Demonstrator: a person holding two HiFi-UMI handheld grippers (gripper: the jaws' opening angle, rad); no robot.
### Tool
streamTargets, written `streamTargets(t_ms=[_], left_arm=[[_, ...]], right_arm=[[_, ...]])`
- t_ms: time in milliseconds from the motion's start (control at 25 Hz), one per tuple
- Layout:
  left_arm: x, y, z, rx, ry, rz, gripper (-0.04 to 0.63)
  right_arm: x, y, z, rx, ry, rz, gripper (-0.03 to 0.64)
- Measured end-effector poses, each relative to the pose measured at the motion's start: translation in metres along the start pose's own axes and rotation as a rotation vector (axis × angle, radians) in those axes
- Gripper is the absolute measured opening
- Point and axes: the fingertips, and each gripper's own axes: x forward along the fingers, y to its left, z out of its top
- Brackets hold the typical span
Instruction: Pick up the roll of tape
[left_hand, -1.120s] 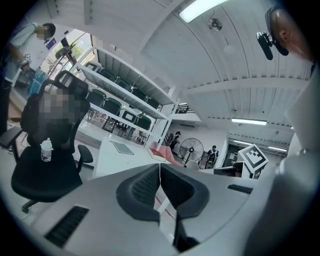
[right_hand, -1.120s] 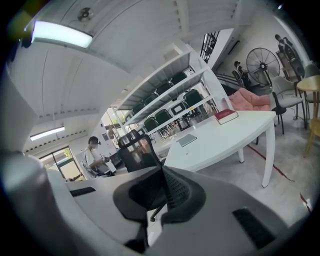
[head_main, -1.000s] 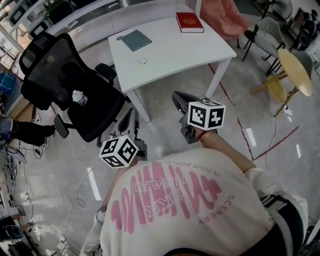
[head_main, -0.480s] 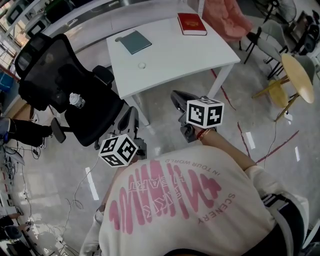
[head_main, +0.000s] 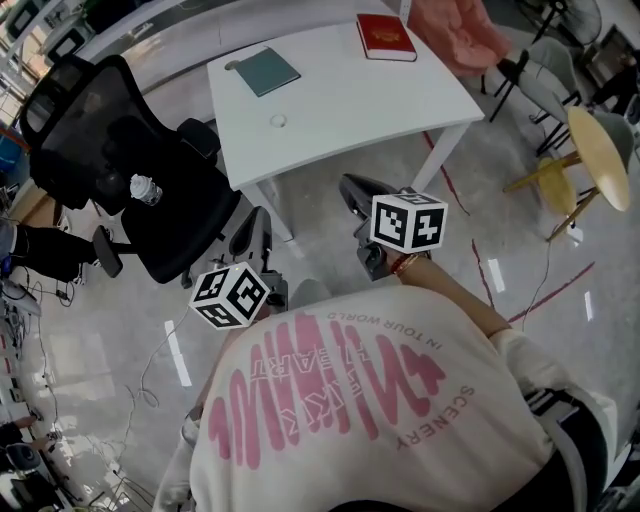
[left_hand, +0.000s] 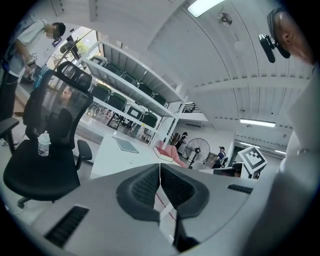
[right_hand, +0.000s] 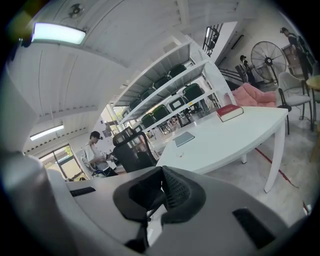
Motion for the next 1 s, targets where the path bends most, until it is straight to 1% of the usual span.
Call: streamTargets(t_ms=[120,320,560,880,1000], left_arm=[[0.004,0.002,-0.005,-0.009,0.017,0.014,0.025],[0.019,0.011,-0.013,-0.022,0.034,0.023,0.025],[0.046,0.028,-0.014,-0.029,0.061,0.034,0.025],[0.11,0.058,0.005,-0.045,0.07,0.021,0.025],[0.138,0.07,0.01,-0.057,0.082,0.016,0.025]], right_arm=[[0.004,-0.007,0.001,0.059,-0.008,0.009,0.015],[0.019,-0.018,-0.002,0.047,0.002,0.014,0.015],[0.044,-0.036,0.002,0.1,0.007,0.014,0.015],[0.1,-0.063,0.022,0.078,0.054,0.003,0.015],[0.126,-0.072,0.025,0.093,0.087,0.006,0.014]])
